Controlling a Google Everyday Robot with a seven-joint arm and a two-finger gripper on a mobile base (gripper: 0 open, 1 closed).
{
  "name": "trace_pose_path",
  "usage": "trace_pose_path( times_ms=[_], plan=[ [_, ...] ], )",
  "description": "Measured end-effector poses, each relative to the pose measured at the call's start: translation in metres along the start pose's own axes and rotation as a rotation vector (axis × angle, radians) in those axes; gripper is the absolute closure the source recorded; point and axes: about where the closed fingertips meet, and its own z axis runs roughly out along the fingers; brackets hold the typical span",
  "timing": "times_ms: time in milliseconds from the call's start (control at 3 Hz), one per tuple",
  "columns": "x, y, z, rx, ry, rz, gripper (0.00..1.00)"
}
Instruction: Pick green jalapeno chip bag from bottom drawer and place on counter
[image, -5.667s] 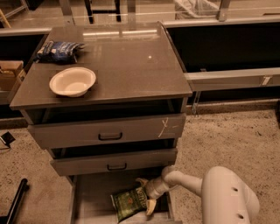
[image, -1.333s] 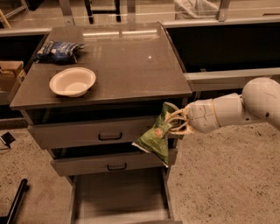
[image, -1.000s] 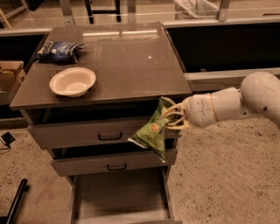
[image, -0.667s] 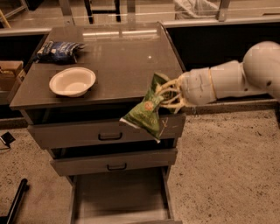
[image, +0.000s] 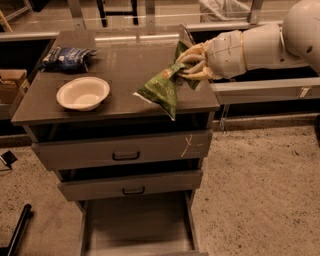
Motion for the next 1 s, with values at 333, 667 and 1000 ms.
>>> trace_pose_path(
  times_ms=[333, 667, 1000],
  plan=[
    [0.036, -0.013, 0.041, 0.062, 0.084, 0.172, 0.83],
    [0.074, -0.008, 0.085, 0.123, 0.126, 0.367, 0.61],
    [0.083, -0.026, 0.086, 0.21, 0.129, 0.459, 0.37]
  ],
)
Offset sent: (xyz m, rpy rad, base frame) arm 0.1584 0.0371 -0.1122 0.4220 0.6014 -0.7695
